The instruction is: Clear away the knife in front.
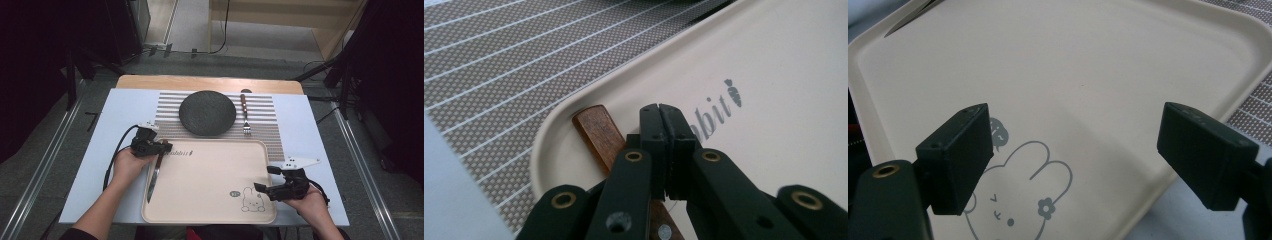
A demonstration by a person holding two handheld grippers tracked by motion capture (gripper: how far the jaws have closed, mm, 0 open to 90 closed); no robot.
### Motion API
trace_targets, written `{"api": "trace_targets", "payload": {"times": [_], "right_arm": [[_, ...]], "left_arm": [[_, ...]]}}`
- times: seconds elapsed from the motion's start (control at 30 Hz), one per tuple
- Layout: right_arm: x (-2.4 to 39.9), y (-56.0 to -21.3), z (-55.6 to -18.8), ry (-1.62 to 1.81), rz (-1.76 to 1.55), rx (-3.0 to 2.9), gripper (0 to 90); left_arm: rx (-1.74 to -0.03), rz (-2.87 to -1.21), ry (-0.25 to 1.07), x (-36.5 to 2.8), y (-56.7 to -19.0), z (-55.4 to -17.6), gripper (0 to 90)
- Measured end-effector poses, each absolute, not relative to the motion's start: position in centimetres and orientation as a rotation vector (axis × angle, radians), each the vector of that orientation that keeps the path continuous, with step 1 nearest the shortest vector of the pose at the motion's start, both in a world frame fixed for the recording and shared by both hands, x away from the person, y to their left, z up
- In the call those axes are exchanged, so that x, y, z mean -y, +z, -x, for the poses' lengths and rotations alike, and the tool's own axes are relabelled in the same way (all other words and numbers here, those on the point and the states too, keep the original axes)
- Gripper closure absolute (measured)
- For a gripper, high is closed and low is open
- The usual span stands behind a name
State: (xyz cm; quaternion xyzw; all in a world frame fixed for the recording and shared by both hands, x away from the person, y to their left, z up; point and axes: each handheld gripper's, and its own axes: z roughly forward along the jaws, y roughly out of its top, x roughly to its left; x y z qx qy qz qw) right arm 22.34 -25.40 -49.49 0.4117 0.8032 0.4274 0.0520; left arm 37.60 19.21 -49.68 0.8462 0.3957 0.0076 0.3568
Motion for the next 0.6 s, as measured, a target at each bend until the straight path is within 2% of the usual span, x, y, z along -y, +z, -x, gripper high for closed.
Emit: {"api": "trace_targets", "payload": {"times": [0.4,0.53,0.6], "right_arm": [[25.4,-49.5,-22.4,1.303,-1.247,-2.442,13.8],[25.4,-49.5,-22.3,1.312,-1.224,-2.43,13.8],[25.5,-49.4,-22.3,1.312,-1.208,-2.421,13.8]], "left_arm": [[-1.035,-2.155,-0.015,-20.4,-49.6,-37.3,84.1],[-1.009,-2.136,-0.026,-20.3,-49.2,-37.1,77.3],[-1.004,-2.118,-0.027,-20.3,-48.9,-36.9,68.1]]}}
